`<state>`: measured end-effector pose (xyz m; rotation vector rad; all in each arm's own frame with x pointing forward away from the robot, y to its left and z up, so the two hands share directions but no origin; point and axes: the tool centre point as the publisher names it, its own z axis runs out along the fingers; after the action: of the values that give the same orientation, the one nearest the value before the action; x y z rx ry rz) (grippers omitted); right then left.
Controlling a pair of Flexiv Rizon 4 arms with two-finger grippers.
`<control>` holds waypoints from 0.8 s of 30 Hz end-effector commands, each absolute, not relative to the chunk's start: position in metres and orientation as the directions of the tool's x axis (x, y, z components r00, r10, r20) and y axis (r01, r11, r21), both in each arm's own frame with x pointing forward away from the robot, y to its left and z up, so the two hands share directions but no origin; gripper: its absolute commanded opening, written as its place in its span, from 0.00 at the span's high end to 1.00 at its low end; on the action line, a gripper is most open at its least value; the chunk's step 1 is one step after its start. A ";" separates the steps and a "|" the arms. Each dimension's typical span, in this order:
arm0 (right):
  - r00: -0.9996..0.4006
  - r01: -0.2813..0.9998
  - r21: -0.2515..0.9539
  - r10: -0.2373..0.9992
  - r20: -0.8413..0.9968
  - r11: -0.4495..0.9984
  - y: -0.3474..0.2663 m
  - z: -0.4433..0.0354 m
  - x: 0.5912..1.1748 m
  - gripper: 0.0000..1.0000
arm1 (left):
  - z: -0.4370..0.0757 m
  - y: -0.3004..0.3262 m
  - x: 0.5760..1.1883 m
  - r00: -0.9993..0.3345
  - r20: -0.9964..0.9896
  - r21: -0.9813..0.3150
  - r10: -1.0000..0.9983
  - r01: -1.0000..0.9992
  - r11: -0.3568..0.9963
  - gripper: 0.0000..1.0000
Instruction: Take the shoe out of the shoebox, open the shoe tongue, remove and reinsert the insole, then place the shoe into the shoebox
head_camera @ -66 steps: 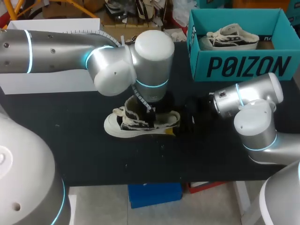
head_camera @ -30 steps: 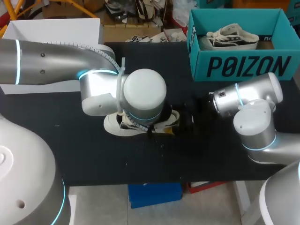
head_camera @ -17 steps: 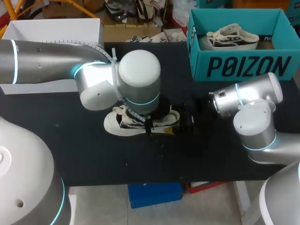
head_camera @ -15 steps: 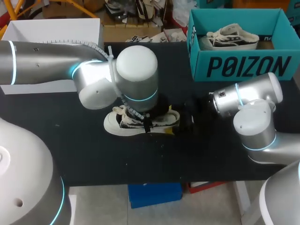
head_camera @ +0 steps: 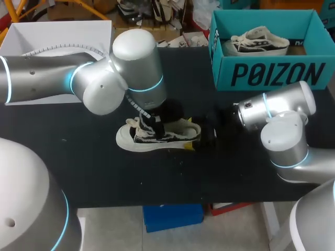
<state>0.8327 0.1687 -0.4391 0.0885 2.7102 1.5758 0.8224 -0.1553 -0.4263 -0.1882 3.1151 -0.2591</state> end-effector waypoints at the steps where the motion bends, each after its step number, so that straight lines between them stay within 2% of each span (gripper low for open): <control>1: -0.998 0.047 0.868 0.052 0.024 0.494 0.167 -0.440 0.832 1.00 | -0.465 -0.156 0.823 -0.994 0.011 -0.180 -0.113 -0.113 0.977 1.00; 24: -0.998 0.047 0.868 0.052 0.024 0.494 0.167 -0.440 0.832 1.00 | -0.428 -0.153 0.816 -0.994 0.100 -0.280 -0.031 -0.058 0.958 1.00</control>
<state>0.8325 0.1685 -0.4388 0.0881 2.7101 1.5759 0.8179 -0.1564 -0.4244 -0.0760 3.2063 -0.4528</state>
